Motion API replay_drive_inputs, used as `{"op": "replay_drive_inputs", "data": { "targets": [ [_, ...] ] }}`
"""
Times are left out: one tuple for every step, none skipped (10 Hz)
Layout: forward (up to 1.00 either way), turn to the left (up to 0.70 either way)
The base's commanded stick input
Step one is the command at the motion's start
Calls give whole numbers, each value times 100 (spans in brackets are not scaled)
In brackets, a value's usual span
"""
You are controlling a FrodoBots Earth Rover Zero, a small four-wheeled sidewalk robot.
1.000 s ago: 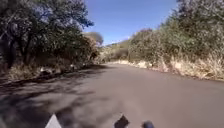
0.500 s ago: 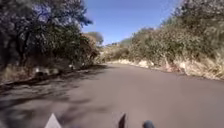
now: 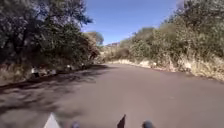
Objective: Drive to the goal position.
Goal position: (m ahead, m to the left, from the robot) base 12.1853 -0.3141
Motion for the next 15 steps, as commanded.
{"op": "replay_drive_inputs", "data": {
  "targets": [
    [85, 0],
    [85, 0],
    [85, 0],
    [85, 0],
    [85, 0],
    [85, 0],
    [85, 0],
    [85, 0],
    [85, 0],
    [85, 0],
    [85, 0],
    [85, 0],
    [85, 0],
    [85, 0],
    [85, 0]
  ]
}}
